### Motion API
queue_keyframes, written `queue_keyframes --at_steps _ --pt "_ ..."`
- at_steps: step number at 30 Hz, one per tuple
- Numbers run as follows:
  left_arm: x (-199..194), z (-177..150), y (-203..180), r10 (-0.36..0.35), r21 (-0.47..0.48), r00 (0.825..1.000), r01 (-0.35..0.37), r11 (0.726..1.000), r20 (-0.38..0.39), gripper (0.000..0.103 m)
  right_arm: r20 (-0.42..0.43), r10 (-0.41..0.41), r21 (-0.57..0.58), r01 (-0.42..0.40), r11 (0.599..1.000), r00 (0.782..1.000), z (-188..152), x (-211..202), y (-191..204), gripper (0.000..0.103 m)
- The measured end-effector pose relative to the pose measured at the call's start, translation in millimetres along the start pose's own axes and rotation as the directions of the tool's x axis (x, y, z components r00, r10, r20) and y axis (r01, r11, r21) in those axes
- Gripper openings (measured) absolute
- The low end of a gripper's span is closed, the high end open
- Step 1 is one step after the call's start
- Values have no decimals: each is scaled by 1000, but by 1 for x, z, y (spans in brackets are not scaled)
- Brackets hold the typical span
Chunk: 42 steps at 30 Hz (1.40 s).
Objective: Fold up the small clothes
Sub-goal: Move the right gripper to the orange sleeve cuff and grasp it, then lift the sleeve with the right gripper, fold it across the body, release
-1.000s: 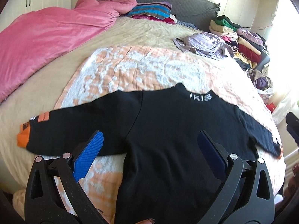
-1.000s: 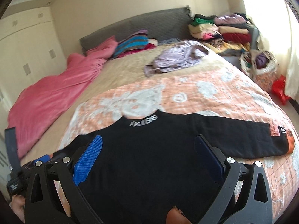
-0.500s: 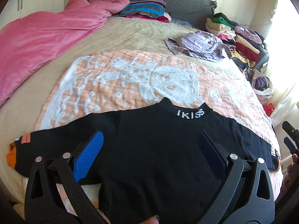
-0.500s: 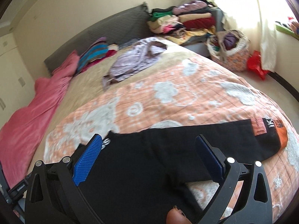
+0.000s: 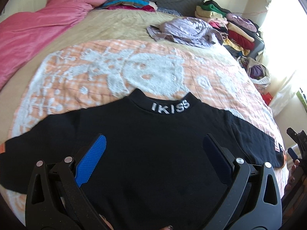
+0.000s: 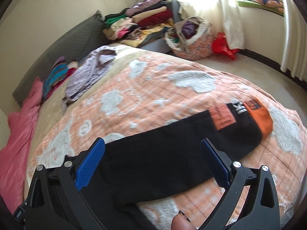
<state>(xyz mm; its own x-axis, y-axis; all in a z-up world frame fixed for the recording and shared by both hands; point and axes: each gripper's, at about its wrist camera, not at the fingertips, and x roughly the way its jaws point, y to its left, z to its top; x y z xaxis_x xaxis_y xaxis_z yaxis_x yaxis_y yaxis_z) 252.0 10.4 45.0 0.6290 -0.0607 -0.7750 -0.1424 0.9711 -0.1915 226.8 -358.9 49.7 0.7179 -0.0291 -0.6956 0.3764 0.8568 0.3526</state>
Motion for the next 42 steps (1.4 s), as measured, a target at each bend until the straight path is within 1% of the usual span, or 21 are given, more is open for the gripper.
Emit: queue_keyframes --at_steps 1,2,4,5,8,11,14,17,21,23,24,25,26,27,28,30,31,34,37,40,42 --pt "3 -1 -2 -9 1 1000 9 1000 -3 95 6 -24 19 24 1000 1000 0 2 -7 99" --pt "6 -3 -4 -14 5 1000 14 1000 -6 95 20 -67 43 66 997 998 -1 4 -16 99" --pt "13 -7 -10 -6 18 1000 7 1000 -12 95 31 -125 80 122 989 992 -1 8 -32 99" --pt "17 -8 -13 -2 26 1000 2 1000 -15 95 24 -142 114 139 984 990 -1 10 -41 99" --pt "25 -13 -18 -5 33 1000 6 999 -26 95 14 -159 215 153 965 987 -1 14 -69 99" --pt "33 -15 -25 -4 40 999 5 999 -36 95 -6 -198 270 192 943 980 0 18 -92 99" --pt "41 -16 -30 -3 45 999 5 999 -46 95 -45 -187 336 191 922 981 -2 26 -114 99" --pt "47 -19 -34 -2 53 998 5 999 -56 95 -72 -150 382 166 909 986 -4 35 -130 99" --pt "53 -23 -33 0 57 998 4 998 -70 95 -76 -76 443 102 891 994 -4 46 -150 97" --pt "55 -24 -30 -8 47 997 11 999 -79 95 -55 -41 477 62 877 998 -4 50 -160 86" --pt "56 -25 -27 -13 39 996 17 999 -84 95 -54 -35 489 57 870 998 -4 51 -164 75" --pt "56 -25 -26 -16 34 996 19 999 -87 95 -44 -25 500 44 865 999 -3 51 -166 59" --pt "56 -24 -24 -19 30 996 22 999 -87 95 -37 -21 504 37 863 999 -3 51 -169 50" --pt "54 -24 -23 -22 27 996 24 999 -85 95 -33 -17 505 32 862 999 -3 51 -170 36" --pt "52 -22 -21 -23 26 997 26 999 -79 95 -27 -11 506 23 862 1000 -2 52 -170 24" --pt "48 -19 -18 -27 24 997 29 999 -71 95 -1 10 494 -8 870 1000 0 50 -166 14" --pt "45 -16 -16 -40 14 997 41 999 -68 95 17 30 482 -35 876 999 2 48 -162 13" --pt "35 -10 -10 -57 2 997 57 998 -60 95 104 86 383 -120 916 991 11 31 -134 13" --pt "25 -4 -6 -37 12 998 37 999 -45 95 158 141 292 -183 939 977 15 16 -109 13" --pt "16 0 -1 -45 -2 998 45 999 -36 95 199 163 184 -200 962 966 15 3 -78 12" --pt "12 1 4 -56 -21 998 55 998 -36 95 207 185 121 -213 970 961 14 -4 -60 12"
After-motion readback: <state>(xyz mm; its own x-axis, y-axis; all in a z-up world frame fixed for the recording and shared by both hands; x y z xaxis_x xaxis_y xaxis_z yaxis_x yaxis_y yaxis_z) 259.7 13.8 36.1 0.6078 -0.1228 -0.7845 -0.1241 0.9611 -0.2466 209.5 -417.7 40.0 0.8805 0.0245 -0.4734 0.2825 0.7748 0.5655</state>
